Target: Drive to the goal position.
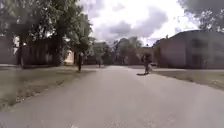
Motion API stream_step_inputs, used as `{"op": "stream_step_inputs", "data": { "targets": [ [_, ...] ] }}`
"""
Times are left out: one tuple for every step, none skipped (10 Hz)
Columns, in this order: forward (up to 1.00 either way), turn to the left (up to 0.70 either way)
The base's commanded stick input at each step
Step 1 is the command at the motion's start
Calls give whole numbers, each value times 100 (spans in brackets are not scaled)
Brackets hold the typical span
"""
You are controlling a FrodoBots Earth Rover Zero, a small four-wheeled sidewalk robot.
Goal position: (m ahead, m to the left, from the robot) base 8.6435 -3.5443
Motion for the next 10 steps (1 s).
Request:
{"op": "stream_step_inputs", "data": {
  "targets": [
    [85, -34],
    [85, -33],
    [85, -30],
    [85, -12],
    [85, 0],
    [85, 0],
    [85, 0],
    [85, 0],
    [85, 0],
    [85, 0]
  ]
}}
